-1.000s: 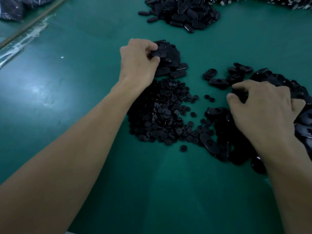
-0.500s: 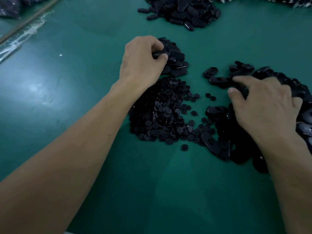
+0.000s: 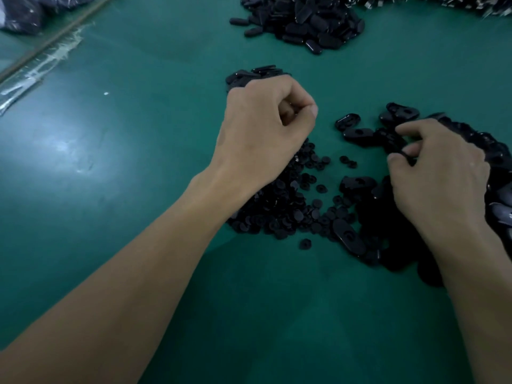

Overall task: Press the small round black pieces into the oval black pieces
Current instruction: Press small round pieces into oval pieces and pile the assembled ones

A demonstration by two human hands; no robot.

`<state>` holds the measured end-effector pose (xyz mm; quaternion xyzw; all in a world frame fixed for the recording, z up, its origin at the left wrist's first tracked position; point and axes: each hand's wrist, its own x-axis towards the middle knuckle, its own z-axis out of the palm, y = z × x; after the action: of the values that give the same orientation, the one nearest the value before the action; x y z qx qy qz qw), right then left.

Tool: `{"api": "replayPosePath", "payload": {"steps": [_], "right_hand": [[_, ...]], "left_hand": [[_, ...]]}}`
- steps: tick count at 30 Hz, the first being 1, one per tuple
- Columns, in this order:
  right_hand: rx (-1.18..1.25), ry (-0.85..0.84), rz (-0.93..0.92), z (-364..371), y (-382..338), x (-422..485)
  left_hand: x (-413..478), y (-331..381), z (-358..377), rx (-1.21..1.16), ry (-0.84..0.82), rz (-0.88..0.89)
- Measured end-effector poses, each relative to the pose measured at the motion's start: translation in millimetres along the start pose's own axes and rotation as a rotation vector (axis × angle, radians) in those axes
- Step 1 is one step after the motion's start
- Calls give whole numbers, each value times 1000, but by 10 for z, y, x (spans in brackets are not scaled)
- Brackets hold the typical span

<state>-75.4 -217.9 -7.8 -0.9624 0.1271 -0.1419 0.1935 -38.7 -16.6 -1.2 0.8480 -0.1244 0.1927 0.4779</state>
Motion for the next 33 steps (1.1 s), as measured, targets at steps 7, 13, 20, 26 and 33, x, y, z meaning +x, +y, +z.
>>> {"api": "replayPosePath", "payload": {"steps": [7,13,20,26,33], "right_hand": [[181,128,-170,18,11,38],[551,28,-374,86,-40,23],[852,-87,-413,110,-123,-23],[985,-35,-396,77,-173,-16],[972,-41,-306,83,-170,-13]], "left_hand": [[-80,1,22,97,-67,85],[-102,27,71,63,-94,67],[-78,41,66,-64,-140,52],[-61,54,54,-230,-210,-11],[-44,46,25,-367,-200,-17]]}}
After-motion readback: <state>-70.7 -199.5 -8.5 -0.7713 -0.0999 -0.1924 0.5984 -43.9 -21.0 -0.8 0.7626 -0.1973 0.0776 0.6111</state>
